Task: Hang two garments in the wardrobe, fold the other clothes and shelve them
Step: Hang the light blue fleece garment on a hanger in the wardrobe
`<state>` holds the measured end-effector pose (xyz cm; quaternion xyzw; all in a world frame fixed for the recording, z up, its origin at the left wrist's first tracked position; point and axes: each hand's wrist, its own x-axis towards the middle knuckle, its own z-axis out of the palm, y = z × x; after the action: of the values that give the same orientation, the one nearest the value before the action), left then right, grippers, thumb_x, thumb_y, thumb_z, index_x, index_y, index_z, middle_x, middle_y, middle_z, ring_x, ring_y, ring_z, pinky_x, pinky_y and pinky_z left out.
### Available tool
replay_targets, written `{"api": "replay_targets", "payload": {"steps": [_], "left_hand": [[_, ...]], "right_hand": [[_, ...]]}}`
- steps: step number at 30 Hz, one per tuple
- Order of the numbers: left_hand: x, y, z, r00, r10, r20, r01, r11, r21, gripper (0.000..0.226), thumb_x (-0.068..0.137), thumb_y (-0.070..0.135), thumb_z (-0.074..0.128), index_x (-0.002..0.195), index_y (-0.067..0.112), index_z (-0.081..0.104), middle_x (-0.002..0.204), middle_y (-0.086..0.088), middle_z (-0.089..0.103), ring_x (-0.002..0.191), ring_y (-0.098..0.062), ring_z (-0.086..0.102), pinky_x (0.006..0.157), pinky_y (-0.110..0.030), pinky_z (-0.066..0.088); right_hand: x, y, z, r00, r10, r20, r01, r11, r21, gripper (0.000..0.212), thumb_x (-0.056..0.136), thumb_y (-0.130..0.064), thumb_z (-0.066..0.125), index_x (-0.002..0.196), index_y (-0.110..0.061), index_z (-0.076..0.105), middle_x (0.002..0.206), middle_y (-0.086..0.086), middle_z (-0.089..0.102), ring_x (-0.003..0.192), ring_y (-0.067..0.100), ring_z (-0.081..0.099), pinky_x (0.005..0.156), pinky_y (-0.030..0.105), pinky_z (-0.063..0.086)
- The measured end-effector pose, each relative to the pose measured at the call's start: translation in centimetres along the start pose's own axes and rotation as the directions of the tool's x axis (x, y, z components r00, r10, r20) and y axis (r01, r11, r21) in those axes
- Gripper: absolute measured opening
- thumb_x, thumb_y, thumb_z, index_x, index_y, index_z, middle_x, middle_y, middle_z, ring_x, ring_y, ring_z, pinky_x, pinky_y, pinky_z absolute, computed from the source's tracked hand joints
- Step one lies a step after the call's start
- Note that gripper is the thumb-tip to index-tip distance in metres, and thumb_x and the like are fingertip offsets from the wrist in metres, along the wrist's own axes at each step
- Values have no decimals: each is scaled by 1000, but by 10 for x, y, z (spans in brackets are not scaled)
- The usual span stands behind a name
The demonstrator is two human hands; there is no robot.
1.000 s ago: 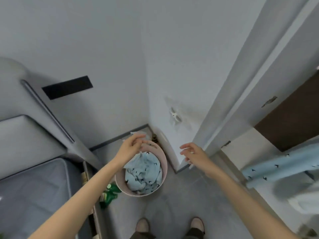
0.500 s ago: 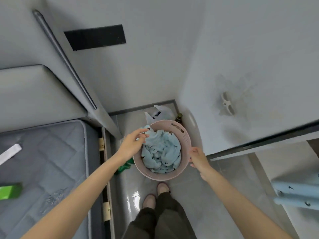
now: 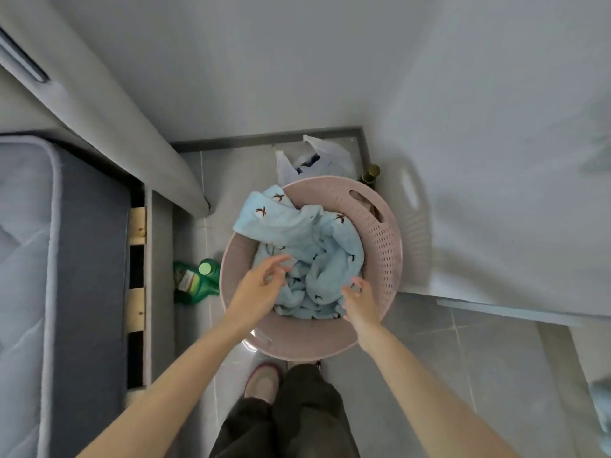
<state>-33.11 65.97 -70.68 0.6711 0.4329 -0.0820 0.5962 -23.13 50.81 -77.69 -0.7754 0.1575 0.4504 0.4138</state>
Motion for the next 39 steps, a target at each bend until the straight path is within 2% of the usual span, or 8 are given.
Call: {"api": "replay_targets", "payload": {"steps": [4,13,19,27,32,34,36,39], "left_hand": [[41,-59,26,1000,-28,13,28,1000,12,28,99,20,44,121,36,52,109,20,63,105,-7,59,76,-12,42],[98,-128,53,999,-45,-4,45,999,-28,27,99,19,44,116,38,55,105,25,63,105,-6,60,91,-26,46],[103,-130,50,999,-49,-3,49,998,-39,30,99,17,43,121,33,56,106,22,64,102,-4,60,88,-23,46],[62,-75,25,999,-37,-5,37,999,-11,28,99,18,44,117,37,56,107,21,64,103,-5,60,92,-26,44],[9,1,-3,999,41,0,-41,999,0,31,98,16,46,106,44,54,99,28,61,102,-6,59,90,-25,44],[-14,33,-15,997,78,1,-78,997,6,35,98,15,46,101,50,51,100,28,61,101,-5,59,87,-24,44],[-36,64,-26,993,115,8,-116,993,10,35,97,15,45,102,49,51,105,21,63,102,-5,59,84,-17,43],[-70,107,-39,983,181,26,-181,983,31,32,97,15,45,111,42,53,115,12,63,104,-6,58,80,-13,42]], "right_hand": [[65,36,24,999,6,-49,-2,997,76,51,100,-20,44,147,-23,25,151,6,31,132,25,39,108,41,37],[167,69,47,985,-11,-173,30,994,106,75,93,-24,59,151,-28,12,150,10,30,128,28,40,103,37,34],[175,67,53,981,-40,-191,78,978,196,59,92,-8,58,140,-23,27,145,11,34,111,18,42,90,27,37],[90,9,32,987,-137,-80,144,985,94,48,101,-14,40,147,-21,29,147,2,37,130,18,40,105,28,35],[-7,-57,-12,955,-293,56,294,956,-10,39,100,-19,43,139,-18,44,132,-1,51,110,12,51,87,23,43],[-49,-83,-32,932,-344,111,350,936,-35,34,99,-23,46,132,-18,50,127,1,57,111,14,55,92,30,48],[-91,-107,-51,905,-393,164,404,914,-38,30,99,-26,49,127,-18,54,121,1,61,110,16,59,93,36,51],[-156,-145,-74,863,-454,220,466,885,0,21,97,-29,52,117,-27,59,117,-4,63,104,10,62,86,28,55]]}}
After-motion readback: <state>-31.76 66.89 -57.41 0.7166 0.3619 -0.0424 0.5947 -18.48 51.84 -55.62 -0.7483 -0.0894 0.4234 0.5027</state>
